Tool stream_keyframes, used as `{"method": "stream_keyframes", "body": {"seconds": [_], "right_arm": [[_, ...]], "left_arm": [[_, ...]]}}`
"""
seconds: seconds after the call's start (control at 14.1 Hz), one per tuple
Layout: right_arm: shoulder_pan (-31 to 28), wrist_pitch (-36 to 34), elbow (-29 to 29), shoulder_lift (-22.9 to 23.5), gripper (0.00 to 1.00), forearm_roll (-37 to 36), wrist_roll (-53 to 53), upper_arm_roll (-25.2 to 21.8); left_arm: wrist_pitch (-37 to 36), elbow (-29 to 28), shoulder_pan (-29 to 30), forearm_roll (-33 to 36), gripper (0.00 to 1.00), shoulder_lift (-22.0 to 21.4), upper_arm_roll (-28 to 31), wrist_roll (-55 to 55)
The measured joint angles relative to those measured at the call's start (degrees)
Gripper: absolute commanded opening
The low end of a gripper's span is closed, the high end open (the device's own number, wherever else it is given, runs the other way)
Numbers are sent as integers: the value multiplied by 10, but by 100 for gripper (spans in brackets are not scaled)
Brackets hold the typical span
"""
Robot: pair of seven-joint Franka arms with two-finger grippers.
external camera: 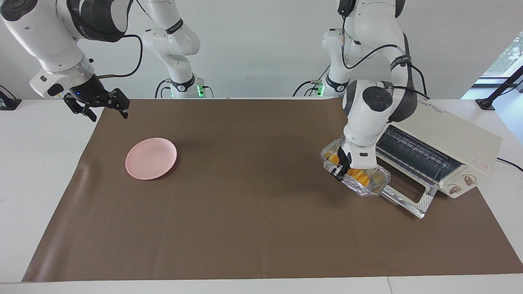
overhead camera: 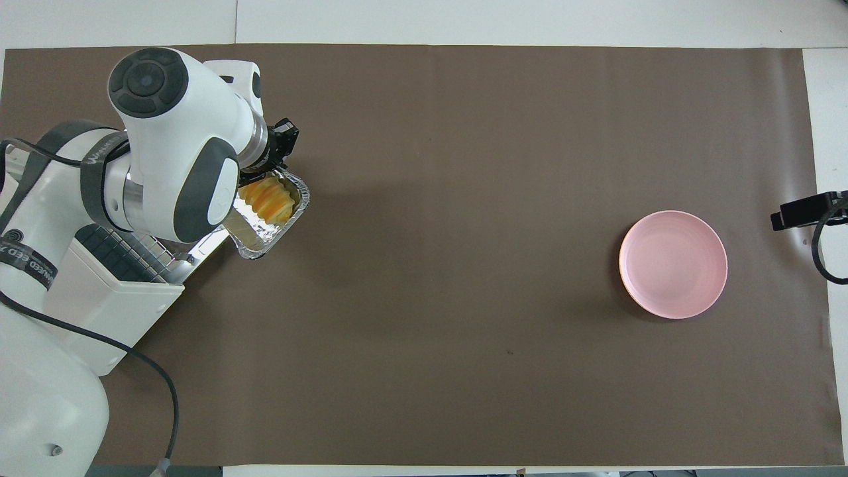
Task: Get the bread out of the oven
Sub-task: 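Pull the foil tray out of the oven with the left gripper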
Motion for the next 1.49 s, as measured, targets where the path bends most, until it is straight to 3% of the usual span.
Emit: {"method": "stream_keyframes", "body": {"seconds": [0.35,0.71,1.06,1.21,1.49], "right_arm": [[-16,0,-13,-2,100,0,26,-1],[-8,28,-16,-5,100,0,29,4],[21,56,-7,15,100,0,29,9],[22,58,21,46,100,1,30,9],[25,59,93,118,100,6,29,20]], "left_arm": [[-21,84,-39,-7,0,43,-5,0],[-47,243,-44,-8,0,169,-60,63],[-70,262,-52,-2,0,184,-65,192],[-75,261,-63,-1,0,185,-66,256],[-80,245,-105,2,0,188,-66,267]]}}
